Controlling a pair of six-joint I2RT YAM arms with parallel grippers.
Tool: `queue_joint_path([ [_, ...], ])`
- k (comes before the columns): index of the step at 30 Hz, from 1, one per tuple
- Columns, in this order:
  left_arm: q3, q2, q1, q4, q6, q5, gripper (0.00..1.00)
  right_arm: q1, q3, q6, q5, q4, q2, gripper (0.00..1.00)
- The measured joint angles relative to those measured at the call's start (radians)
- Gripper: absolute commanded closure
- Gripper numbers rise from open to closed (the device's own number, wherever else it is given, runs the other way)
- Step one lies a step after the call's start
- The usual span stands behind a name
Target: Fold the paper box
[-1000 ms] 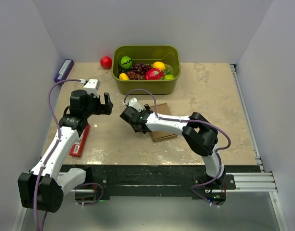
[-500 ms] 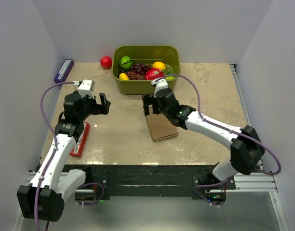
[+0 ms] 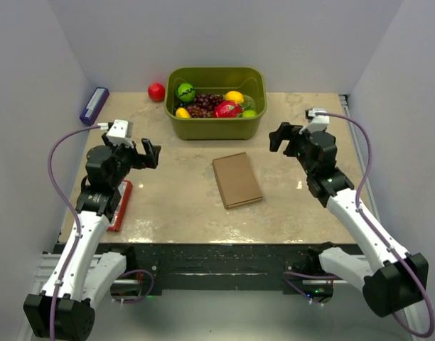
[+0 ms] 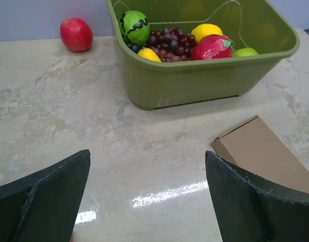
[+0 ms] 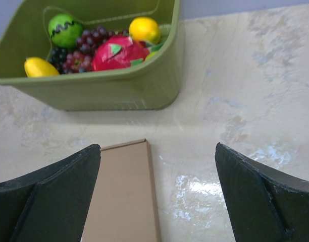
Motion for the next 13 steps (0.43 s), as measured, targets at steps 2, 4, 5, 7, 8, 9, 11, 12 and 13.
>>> queue_joint_path([
  [2,-0.007,-0.011,0.0,0.01,0.0,-0.001,0.0,-0.019,0.0,-0.002,-0.007,0.006,-0.035,0.01],
  [4,-0.011,-0.015,0.0,0.015,0.0,-0.001,0.0,-0.027,0.0,-0.004,-0.018,0.008,-0.047,0.01],
  [5,-0.011,-0.015,0.0,0.017,0.0,-0.001,0.01,-0.029,0.0,-0.006,-0.023,0.007,-0.047,0.01],
  [7,-0.011,-0.017,0.0,0.02,0.0,-0.003,0.0,-0.03,-0.001,-0.008,-0.028,0.003,-0.044,0.01],
  [8,-0.011,-0.018,0.0,0.022,0.0,-0.005,0.0,-0.031,-0.003,-0.009,-0.031,0.002,-0.043,0.01],
  [9,-0.011,-0.019,0.0,0.024,0.0,-0.005,0.0,-0.031,-0.005,-0.01,-0.033,0.001,-0.043,0.01],
  [11,-0.013,-0.021,0.0,0.026,0.0,-0.006,0.0,-0.031,-0.008,-0.012,-0.042,0.0,-0.043,0.01],
  [12,-0.014,-0.021,0.0,0.026,0.0,-0.006,0.0,-0.031,-0.009,-0.013,-0.044,0.0,-0.043,0.01],
  [13,-0.017,-0.022,0.0,0.026,0.0,-0.006,0.0,-0.031,-0.009,-0.016,-0.048,0.0,-0.043,0.01],
])
